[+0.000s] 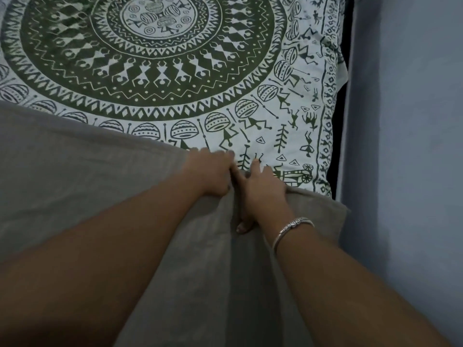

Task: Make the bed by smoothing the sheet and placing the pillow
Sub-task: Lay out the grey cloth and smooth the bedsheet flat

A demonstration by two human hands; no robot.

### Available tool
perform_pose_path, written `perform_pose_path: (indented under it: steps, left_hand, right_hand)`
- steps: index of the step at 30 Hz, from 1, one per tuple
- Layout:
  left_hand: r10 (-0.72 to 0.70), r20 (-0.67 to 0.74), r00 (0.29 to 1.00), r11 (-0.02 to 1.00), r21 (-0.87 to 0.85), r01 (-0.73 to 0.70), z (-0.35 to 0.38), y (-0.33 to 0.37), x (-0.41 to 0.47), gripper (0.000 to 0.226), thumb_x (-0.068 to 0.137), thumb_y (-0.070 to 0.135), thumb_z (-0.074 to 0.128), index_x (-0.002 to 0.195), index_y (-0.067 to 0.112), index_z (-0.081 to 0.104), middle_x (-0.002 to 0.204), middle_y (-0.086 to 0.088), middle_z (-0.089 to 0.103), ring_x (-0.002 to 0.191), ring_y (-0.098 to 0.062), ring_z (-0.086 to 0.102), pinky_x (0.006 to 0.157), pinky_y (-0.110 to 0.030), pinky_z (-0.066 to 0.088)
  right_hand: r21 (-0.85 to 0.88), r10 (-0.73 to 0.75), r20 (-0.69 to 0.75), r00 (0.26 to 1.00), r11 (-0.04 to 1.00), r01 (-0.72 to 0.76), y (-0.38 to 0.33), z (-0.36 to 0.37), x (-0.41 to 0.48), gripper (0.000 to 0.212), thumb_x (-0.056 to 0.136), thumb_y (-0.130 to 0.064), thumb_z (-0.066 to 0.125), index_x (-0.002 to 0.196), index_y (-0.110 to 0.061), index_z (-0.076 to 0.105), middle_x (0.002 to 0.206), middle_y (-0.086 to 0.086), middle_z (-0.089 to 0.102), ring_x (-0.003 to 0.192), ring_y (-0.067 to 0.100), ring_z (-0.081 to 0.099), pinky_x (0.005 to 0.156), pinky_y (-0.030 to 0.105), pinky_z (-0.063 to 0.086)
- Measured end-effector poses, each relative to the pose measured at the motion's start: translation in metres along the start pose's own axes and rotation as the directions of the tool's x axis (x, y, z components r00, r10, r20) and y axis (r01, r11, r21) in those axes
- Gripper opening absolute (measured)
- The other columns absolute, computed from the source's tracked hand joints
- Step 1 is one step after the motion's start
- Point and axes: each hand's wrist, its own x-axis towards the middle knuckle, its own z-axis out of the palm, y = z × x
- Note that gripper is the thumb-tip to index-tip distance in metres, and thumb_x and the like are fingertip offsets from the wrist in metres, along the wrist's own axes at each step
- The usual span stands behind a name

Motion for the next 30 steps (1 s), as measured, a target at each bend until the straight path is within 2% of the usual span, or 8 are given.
perform_pose_path:
  steps: [4,8,12,18,22,25,28,30]
  left_hand:
    - [-0.129,-0.015,0.992,0.990,-0.064,0.128,-0.002,0.002,0.026,0.058,0.086,0.036,0.048,0.140,0.023,0.033,0.135,-0.005,0.045,0.124,-0.029,0.038,0.101,-0.049,0.030]
    - [-0.220,-0.283,0.933,0.960,-0.232,0.156,0.012,-0.006,0.033,0.044,0.076,0.029,0.039,0.113,0.020,0.062,0.116,-0.009,0.054,0.107,-0.032,0.048,0.096,-0.046,0.031]
    - [-0.261,-0.293,0.920,0.954,-0.226,0.199,0.027,0.007,0.041,0.052,0.082,0.040,0.038,0.123,0.016,0.057,0.134,-0.017,0.050,0.122,-0.038,0.046,0.102,-0.060,0.029]
    - [-0.339,-0.199,0.919,0.931,-0.208,0.299,0.013,0.062,0.090,0.071,0.088,0.052,0.016,0.149,0.016,0.024,0.158,-0.011,0.016,0.145,-0.034,0.012,0.111,-0.061,0.005]
    - [-0.503,-0.172,0.847,0.853,-0.259,0.454,-0.001,0.055,0.137,0.062,0.095,0.043,0.017,0.152,0.022,0.002,0.160,-0.005,-0.004,0.146,-0.028,-0.006,0.111,-0.061,-0.004]
    - [-0.448,-0.185,0.875,0.889,-0.201,0.412,-0.008,0.049,0.152,0.060,0.096,0.041,0.018,0.152,0.026,-0.001,0.160,-0.002,-0.007,0.146,-0.028,-0.009,0.111,-0.061,-0.006]
    - [-0.392,-0.198,0.898,0.912,-0.209,0.352,-0.018,0.043,0.168,0.061,0.093,0.046,0.012,0.151,0.030,0.006,0.160,0.001,-0.003,0.146,-0.027,-0.007,0.111,-0.061,-0.006]
    - [-0.389,-0.213,0.896,0.911,-0.232,0.340,-0.026,0.041,0.186,0.059,0.097,0.047,0.021,0.151,0.029,0.008,0.160,0.000,-0.002,0.146,-0.025,-0.006,0.111,-0.060,-0.007]
  right_hand:
    - [-0.227,-0.180,-0.151,0.972,0.963,0.143,0.007,-0.017,0.013,0.092,0.077,-0.058,0.066,0.148,-0.022,0.021,0.134,0.014,0.041,0.119,0.031,0.045,0.094,0.046,0.035]
    - [-0.130,-0.487,-0.412,0.770,0.868,0.479,0.043,-0.007,0.033,0.079,0.075,-0.071,0.051,0.130,-0.014,0.052,0.126,0.014,0.052,0.118,0.034,0.048,0.100,0.047,0.033]
    - [-0.202,-0.674,-0.297,0.676,0.736,0.646,0.102,0.010,0.062,0.075,0.089,-0.068,0.027,0.150,-0.024,0.024,0.156,0.004,0.027,0.145,0.028,0.020,0.115,0.049,0.009]
    - [-0.100,-0.282,-0.372,0.884,0.959,0.264,0.163,-0.037,0.112,0.079,0.087,-0.068,0.004,0.153,-0.025,-0.002,0.161,0.008,-0.006,0.147,0.031,-0.010,0.113,0.056,-0.011]
    - [-0.186,-0.502,-0.365,0.784,0.865,0.466,0.143,-0.040,0.111,0.083,0.092,-0.064,0.022,0.152,-0.013,-0.005,0.160,0.009,-0.008,0.147,0.027,-0.010,0.116,0.053,-0.010]
    - [-0.186,-0.583,-0.299,0.756,0.812,0.553,0.156,-0.043,0.129,0.091,0.089,-0.071,0.022,0.151,-0.015,-0.012,0.160,0.003,-0.011,0.147,0.024,-0.013,0.118,0.046,-0.010]
    - [-0.172,-0.448,-0.347,0.824,0.894,0.414,0.192,-0.061,0.162,0.087,0.083,-0.077,0.005,0.151,-0.026,-0.013,0.160,-0.002,-0.013,0.146,0.027,-0.015,0.115,0.053,-0.011]
    - [-0.069,-0.267,-0.347,0.899,0.963,0.260,0.208,-0.076,0.181,0.081,0.088,-0.073,0.009,0.151,-0.027,-0.011,0.160,-0.004,-0.014,0.146,0.029,-0.014,0.110,0.061,-0.010]
